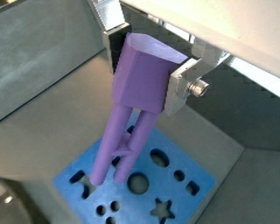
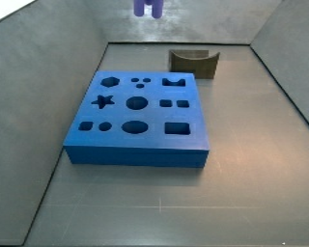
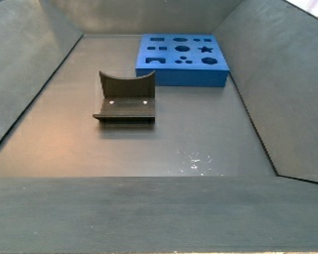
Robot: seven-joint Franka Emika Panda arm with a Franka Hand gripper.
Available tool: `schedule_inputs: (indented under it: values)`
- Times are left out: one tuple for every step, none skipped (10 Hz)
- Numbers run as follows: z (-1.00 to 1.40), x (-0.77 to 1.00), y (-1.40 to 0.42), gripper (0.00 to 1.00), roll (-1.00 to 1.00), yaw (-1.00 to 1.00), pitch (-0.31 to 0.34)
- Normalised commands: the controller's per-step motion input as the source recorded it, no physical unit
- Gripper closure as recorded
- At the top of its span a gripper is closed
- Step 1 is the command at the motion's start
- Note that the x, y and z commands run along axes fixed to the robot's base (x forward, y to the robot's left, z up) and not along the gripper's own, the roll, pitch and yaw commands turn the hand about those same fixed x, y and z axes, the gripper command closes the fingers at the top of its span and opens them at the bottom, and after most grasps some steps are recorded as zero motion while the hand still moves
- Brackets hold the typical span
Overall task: Pick up the 3 prong object. Move up. Rotate the 3 prong object. Place the 3 prong object on the fixture. Regrasp the 3 prong object. Move to above the board. Insert the 3 prong object.
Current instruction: Move to above the board, then insert the 3 prong object.
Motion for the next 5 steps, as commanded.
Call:
schedule_inputs:
  values:
    - [0.01,-0.09,0.03,1.00,-0.27,-0.02,-0.130]
    - [0.00,0.03,0.05,1.00,0.00,0.03,0.000]
    - [-0.19,0.12,0.32,1.00,-0.05,0.57,-0.027]
    - [-0.48,0.00,0.03,1.00,-0.09,1.00,-0.151]
    - [-0.52,0.00,0.00,1.00,-0.11,1.00,-0.126]
